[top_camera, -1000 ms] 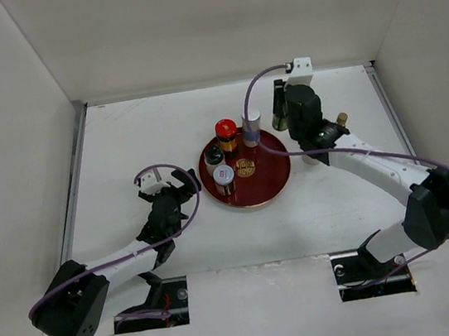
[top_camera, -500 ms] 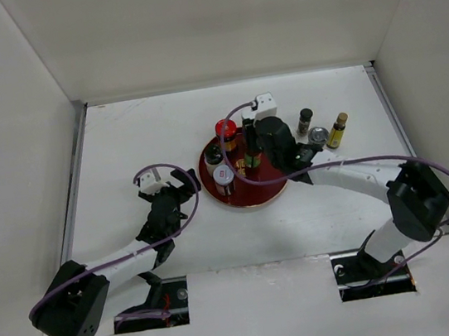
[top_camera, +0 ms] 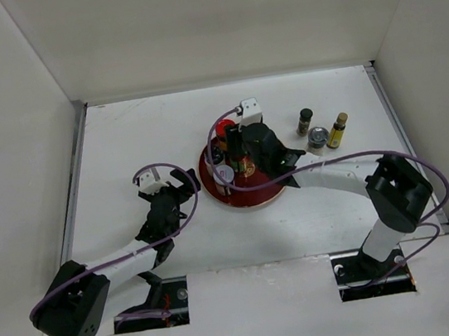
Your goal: Organize the condiment bottles
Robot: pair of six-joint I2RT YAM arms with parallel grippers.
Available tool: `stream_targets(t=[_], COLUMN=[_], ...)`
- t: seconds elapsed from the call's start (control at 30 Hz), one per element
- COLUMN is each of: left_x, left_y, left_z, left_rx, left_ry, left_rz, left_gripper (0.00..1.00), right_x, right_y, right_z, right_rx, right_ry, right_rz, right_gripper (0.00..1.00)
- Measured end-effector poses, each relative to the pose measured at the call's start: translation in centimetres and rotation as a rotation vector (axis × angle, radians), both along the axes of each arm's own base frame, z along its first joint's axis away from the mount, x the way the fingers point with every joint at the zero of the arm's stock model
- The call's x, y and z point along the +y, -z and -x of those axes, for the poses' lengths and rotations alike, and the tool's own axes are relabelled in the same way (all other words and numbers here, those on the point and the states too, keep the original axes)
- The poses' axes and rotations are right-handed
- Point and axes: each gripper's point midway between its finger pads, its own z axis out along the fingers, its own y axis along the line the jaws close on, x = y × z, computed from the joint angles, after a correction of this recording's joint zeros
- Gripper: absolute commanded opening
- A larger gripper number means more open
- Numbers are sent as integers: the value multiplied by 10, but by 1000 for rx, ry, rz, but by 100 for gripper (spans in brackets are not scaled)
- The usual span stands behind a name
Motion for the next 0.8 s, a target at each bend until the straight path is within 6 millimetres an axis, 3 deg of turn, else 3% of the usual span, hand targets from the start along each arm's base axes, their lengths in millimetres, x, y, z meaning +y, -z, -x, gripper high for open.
stream_targets(t=[0.17, 0.27, 0.37, 0.43, 0.53, 0.6, 0.7, 0.8], left_x=[0, -1, 0, -1, -1, -2, -2, -2], left_y=[1, 1, 3, 3, 5, 6, 6, 9], left_z=[0, 0, 0, 0, 0, 0, 0, 0], left_rx=[2, 3, 10, 11, 16, 19, 21, 30], left_ry=[3, 4, 4, 5, 6, 8, 8, 10], left_rz=[3, 3, 0, 3, 3, 5, 8, 6], left_gripper=[97, 97, 97, 97, 97, 97, 97, 97], right_x=[-5, -27, -75, -127, -197, -225, -246, -249], right_y=[-26, -59, -91, -98, -76, -52, -19, 4], right_z=[6, 17, 21, 17, 16, 19, 23, 22], right_rx=[-43, -94, -157, -183, -155, -103, -27, 34], right_ry=[0, 23, 133, 287, 515, 610, 684, 697], right_rz=[-43, -98, -167, -201, -182, -137, -76, -38], right_gripper=[83, 88, 91, 94, 98, 99, 100, 100])
